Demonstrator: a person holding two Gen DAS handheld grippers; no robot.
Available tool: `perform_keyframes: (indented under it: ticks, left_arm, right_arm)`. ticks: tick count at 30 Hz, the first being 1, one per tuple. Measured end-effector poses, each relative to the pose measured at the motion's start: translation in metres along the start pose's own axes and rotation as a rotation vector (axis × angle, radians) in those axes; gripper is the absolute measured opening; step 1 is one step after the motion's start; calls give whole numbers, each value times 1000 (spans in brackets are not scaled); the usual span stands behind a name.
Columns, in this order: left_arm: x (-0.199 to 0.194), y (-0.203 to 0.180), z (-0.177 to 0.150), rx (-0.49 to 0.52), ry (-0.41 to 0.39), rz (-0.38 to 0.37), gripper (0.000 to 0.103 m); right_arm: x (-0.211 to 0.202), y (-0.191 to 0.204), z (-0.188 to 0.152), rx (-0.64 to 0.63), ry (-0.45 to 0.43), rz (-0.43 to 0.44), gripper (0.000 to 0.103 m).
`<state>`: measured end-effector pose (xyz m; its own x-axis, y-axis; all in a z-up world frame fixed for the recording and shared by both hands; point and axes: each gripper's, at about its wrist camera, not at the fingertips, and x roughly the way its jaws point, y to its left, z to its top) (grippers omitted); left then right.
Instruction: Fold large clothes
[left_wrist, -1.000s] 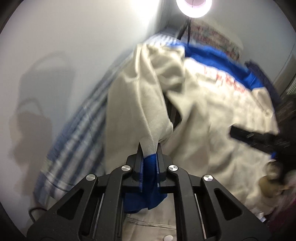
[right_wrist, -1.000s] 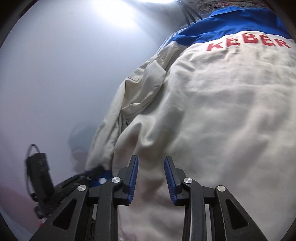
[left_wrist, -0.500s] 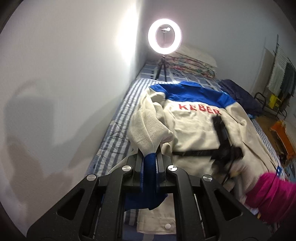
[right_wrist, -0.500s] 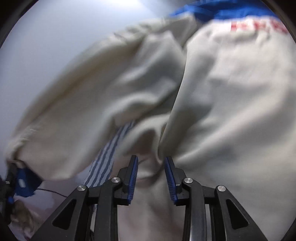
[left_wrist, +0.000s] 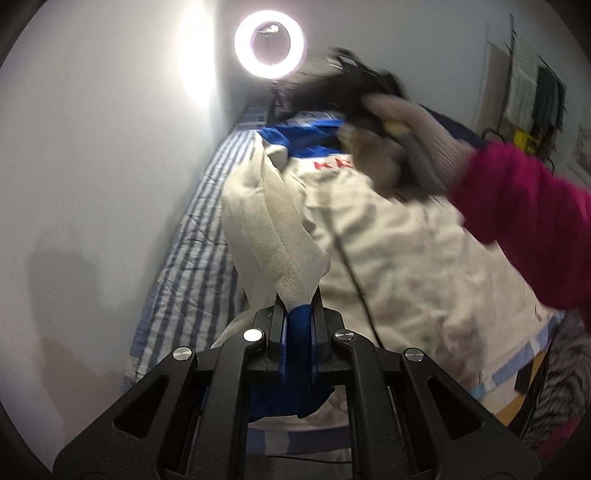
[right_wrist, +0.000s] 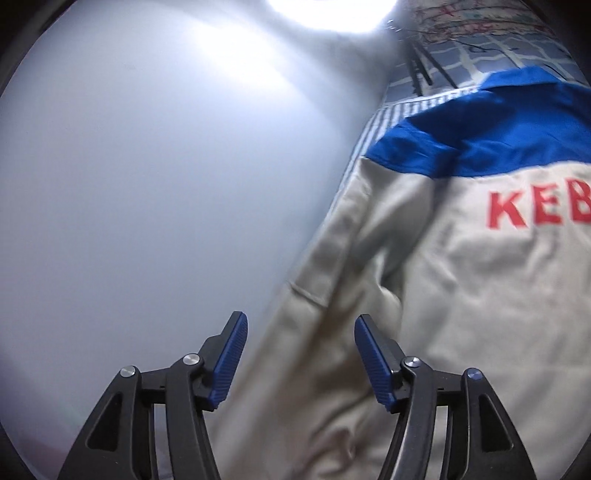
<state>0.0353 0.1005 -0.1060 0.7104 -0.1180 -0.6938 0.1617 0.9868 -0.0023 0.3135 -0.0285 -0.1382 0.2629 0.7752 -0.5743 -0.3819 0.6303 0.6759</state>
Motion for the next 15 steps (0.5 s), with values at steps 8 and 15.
perform_keyframes:
  ticks: [8, 15]
  left_arm:
    - [1, -22, -16, 89, 34, -11, 6]
    - [-5, -45, -31, 164, 59, -43, 6]
  right_arm:
    - [18, -14, 0, 3, 73, -139, 4]
    - [-45, -54, -31, 29, 53, -153, 3]
